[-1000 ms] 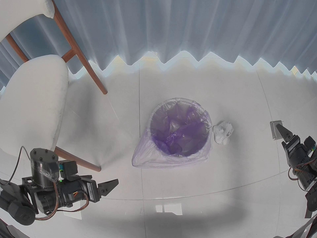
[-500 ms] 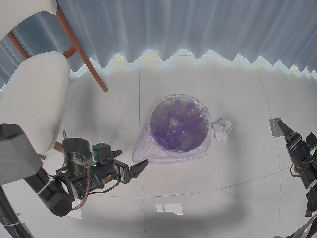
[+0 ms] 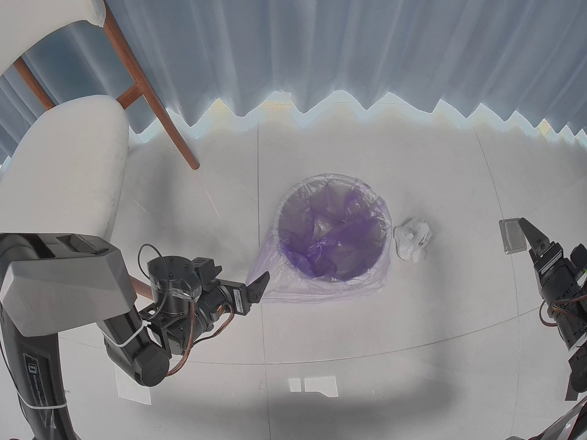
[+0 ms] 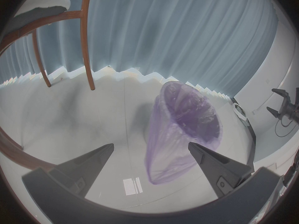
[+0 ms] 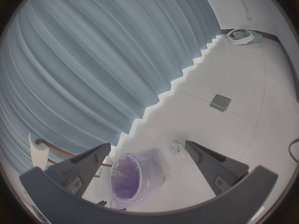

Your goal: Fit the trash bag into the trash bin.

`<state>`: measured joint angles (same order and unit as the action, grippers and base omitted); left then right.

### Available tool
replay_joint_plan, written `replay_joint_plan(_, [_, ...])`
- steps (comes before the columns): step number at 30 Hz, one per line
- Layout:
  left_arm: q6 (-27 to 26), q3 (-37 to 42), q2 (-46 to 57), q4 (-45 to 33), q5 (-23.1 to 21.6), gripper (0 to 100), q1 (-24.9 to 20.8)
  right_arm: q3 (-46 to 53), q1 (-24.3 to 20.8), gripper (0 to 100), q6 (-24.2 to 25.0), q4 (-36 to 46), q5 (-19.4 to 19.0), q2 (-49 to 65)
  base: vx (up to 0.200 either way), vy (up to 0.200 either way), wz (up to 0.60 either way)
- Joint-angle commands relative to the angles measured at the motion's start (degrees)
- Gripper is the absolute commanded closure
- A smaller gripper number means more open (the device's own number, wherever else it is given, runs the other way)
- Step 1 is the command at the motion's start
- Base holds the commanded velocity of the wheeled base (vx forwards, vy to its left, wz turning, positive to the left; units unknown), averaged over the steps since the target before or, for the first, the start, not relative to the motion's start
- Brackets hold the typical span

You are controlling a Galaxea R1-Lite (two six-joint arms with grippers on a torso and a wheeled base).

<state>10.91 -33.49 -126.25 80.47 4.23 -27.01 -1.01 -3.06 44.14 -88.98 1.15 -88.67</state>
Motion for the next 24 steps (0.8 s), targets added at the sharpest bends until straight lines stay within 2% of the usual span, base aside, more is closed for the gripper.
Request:
replay_joint_plan(1, [0.1, -1.2, -1.5, -0.4, 0.2, 0, 2.7, 1.0, 0.0, 0, 0.3, -0.3, 0.0, -0.2, 0.0, 0.0, 0.0])
replay_joint_plan(7, [0.2, -3.0, -3.4, -0.5, 0.3, 0, 3.4, 1.0, 0.0, 0, 0.4, -0.3, 0.0, -0.2, 0.0, 0.0, 0.0])
replay_joint_plan(24, [0.4, -16.0, -11.9, -4.3, 1.6, 0, 3.4, 1.0, 0.0, 0, 0.9, 1.1, 0.0, -0.3, 0.0, 0.0, 0.0])
